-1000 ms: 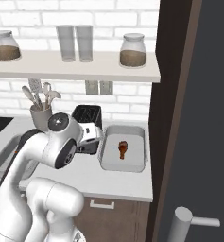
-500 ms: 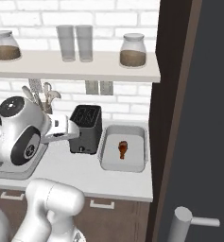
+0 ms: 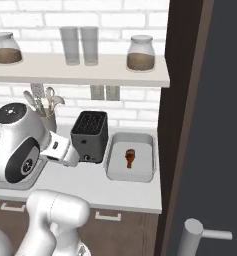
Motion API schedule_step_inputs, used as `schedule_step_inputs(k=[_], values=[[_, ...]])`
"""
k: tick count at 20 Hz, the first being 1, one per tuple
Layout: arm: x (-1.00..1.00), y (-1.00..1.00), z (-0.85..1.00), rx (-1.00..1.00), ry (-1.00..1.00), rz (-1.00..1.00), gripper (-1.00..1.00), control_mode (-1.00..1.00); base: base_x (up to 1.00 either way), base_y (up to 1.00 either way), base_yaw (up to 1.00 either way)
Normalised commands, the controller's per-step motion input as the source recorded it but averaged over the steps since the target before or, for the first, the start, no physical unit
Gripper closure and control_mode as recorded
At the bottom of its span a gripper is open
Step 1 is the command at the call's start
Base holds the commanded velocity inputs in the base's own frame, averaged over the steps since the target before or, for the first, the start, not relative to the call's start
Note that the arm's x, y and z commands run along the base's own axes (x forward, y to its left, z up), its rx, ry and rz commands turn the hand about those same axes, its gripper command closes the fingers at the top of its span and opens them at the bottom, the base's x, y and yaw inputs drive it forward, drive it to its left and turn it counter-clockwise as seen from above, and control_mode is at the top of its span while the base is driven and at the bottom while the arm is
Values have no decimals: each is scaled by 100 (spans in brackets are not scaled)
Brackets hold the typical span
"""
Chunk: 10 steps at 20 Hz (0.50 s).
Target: Place one garlic and one chicken drumstick in each tupperware on the nearby counter, to pack two identical lunches.
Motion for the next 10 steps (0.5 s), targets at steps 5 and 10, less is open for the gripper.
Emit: schedule_step_inputs(k=[5,10], values=[[-65,0,0,-1,-13,10,-100,-100,0,0,0],[-58,0,0,-2,-10,4,-100,100,-40,0,3]])
